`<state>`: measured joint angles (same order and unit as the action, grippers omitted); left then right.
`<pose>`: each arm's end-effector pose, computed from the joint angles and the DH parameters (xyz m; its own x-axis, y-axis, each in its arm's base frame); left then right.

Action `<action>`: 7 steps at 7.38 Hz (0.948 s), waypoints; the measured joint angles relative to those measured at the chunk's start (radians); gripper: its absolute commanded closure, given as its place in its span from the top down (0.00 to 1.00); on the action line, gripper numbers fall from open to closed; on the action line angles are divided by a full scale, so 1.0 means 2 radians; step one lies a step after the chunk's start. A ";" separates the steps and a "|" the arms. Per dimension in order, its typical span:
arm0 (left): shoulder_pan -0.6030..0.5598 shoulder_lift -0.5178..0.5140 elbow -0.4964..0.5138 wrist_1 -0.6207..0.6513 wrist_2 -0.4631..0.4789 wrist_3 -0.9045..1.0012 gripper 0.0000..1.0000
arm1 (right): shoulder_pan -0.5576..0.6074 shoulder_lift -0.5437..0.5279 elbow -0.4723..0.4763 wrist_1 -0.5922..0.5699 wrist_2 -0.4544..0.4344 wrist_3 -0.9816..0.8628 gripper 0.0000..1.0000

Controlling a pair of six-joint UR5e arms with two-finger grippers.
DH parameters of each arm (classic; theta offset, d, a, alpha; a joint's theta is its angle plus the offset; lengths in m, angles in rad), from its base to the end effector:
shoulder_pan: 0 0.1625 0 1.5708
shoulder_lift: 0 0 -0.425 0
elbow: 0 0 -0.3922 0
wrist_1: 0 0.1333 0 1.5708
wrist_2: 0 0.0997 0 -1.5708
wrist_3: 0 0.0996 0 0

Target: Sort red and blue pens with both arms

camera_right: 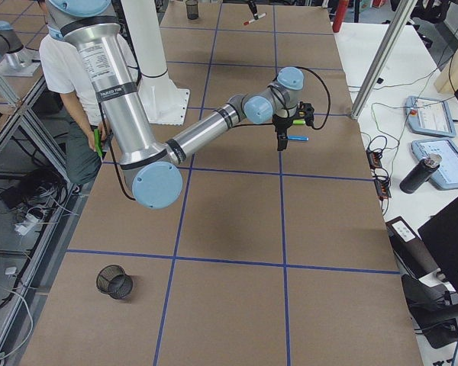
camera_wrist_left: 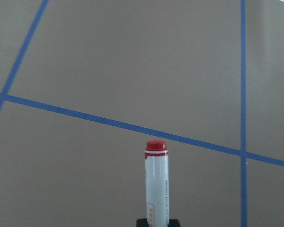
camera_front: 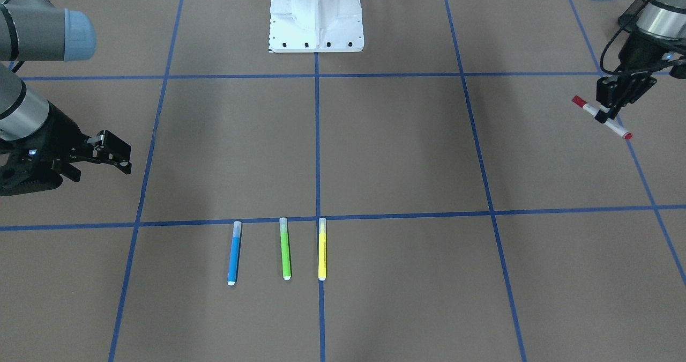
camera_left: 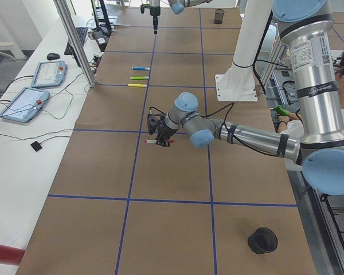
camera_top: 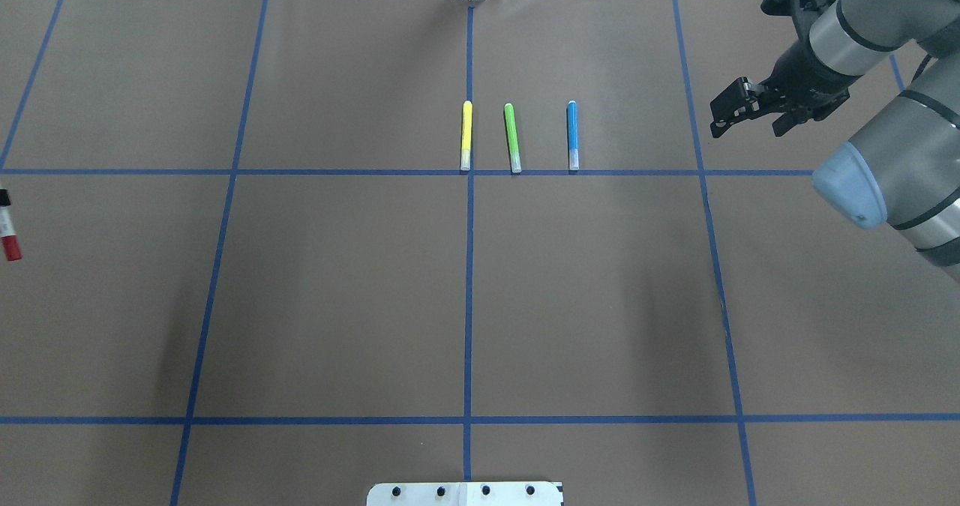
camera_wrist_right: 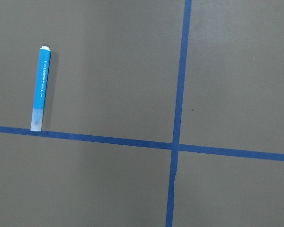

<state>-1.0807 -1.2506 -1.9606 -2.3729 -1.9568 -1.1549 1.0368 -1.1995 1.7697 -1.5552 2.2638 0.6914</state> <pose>0.1001 -0.3912 0.5217 0.5525 -0.2405 -0.7981 0.5012 0.8609 0.0876 -0.2504 -0.5604 0.3556 0.6421 -0.0785 0.7626 0.0191 0.9961 0.0865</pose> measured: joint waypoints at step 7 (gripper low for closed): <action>-0.190 0.201 0.143 -0.399 -0.025 0.074 0.00 | -0.011 0.007 -0.008 0.000 -0.014 0.002 1.00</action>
<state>-1.4617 -0.8489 -1.6737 -3.1700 -2.0073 -1.0066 1.0141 -1.1858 1.7529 -1.5555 2.2366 0.6964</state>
